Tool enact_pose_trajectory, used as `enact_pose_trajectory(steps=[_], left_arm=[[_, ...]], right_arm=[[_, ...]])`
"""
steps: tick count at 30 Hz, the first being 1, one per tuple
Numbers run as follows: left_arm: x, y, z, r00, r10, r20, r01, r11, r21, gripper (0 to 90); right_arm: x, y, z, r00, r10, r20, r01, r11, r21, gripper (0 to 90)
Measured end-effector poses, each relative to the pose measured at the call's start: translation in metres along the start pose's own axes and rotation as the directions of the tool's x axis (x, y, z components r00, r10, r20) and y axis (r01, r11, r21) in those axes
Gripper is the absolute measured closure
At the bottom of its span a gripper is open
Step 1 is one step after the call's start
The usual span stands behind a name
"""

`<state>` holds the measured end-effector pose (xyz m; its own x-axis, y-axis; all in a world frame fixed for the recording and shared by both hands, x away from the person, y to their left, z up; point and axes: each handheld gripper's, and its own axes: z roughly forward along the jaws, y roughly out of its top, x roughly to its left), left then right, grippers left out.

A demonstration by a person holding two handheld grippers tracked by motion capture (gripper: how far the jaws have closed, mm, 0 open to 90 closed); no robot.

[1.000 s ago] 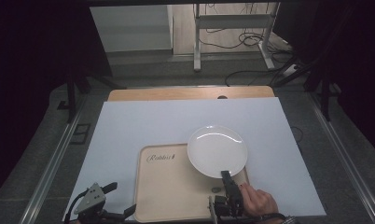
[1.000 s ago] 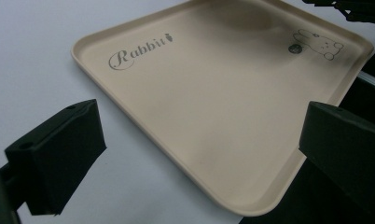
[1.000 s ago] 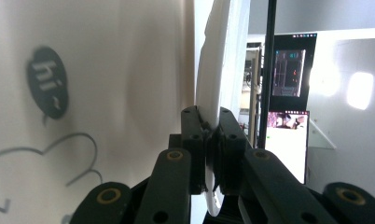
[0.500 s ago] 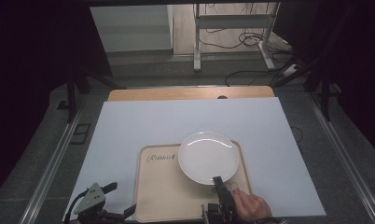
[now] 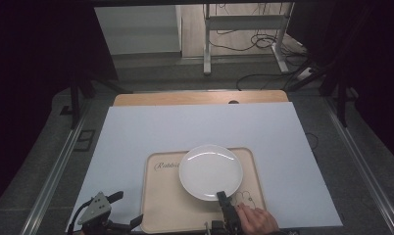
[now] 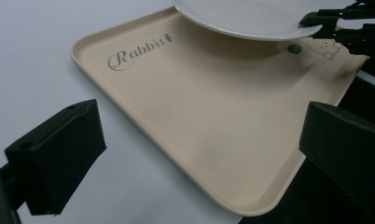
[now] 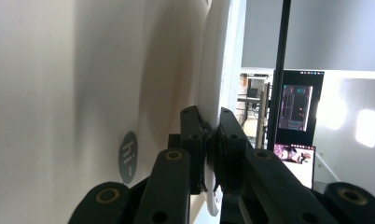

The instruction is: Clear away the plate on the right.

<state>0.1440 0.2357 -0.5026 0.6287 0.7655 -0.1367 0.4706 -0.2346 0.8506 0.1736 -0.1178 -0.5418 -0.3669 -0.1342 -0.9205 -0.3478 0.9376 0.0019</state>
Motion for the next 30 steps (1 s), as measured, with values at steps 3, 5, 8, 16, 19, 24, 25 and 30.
enact_pose_trajectory(steps=[3, 5, 8, 16, 19, 24, 25, 30], left_arm=[[0.0, 0.0, 0.0, 1.0, 0.0, 0.0, 0.0, 1.0, 0.0, 0.0], [0.0, 0.0, 0.0, 1.0, 0.0, 0.0, 0.0, 1.0, 0.0, 0.0], [0.0, 0.0, 0.0, 1.0, 0.001, 0.001, -0.001, 1.0, 0.0, 0.0], [0.0, 0.0, 0.0, 1.0, 0.002, 0.002, -0.002, 1.0, 0.0, 0.0], [0.0, 0.0, 0.0, 1.0, 0.003, 0.005, -0.003, 1.0, 0.003, 0.0], [0.0, 0.0, 0.0, 1.0, 0.003, 0.005, -0.003, 1.0, 0.002, 0.0], [0.0, 0.0, 0.0, 1.0, 0.003, 0.005, -0.003, 1.0, 0.002, 0.0], [0.0, 0.0, 0.001, 1.0, 0.003, 0.006, -0.003, 1.0, 0.004, 0.0]], right_arm=[[0.001, 0.002, 0.001, 0.9999, -0.01, -0.007, 0.01, 1.0, -0.007, 84.2], [0.002, 0.004, 0.001, 0.9998, -0.011, -0.016, 0.011, 1.0, -0.005, 84.2], [0.004, 0.006, 0.003, 0.9997, -0.008, -0.023, 0.008, 1.0, -0.008, 84.2], [0.009, 0.012, 0.003, 0.9991, -0.043, 0.0, 0.043, 0.999, 0.017, 84.1], [0.009, 0.014, 0.004, 0.9991, -0.039, -0.015, 0.039, 0.999, 0.015, 84.6], [0.012, 0.016, 0.006, 0.9989, -0.038, -0.029, 0.038, 0.999, 0.003, 84.8], [0.012, 0.016, 0.006, 0.9989, -0.038, -0.029, 0.038, 0.999, 0.003, 84.8], [0.012, 0.016, 0.007, 0.9979, -0.034, -0.055, 0.035, 0.999, 0.009, 84.7]])
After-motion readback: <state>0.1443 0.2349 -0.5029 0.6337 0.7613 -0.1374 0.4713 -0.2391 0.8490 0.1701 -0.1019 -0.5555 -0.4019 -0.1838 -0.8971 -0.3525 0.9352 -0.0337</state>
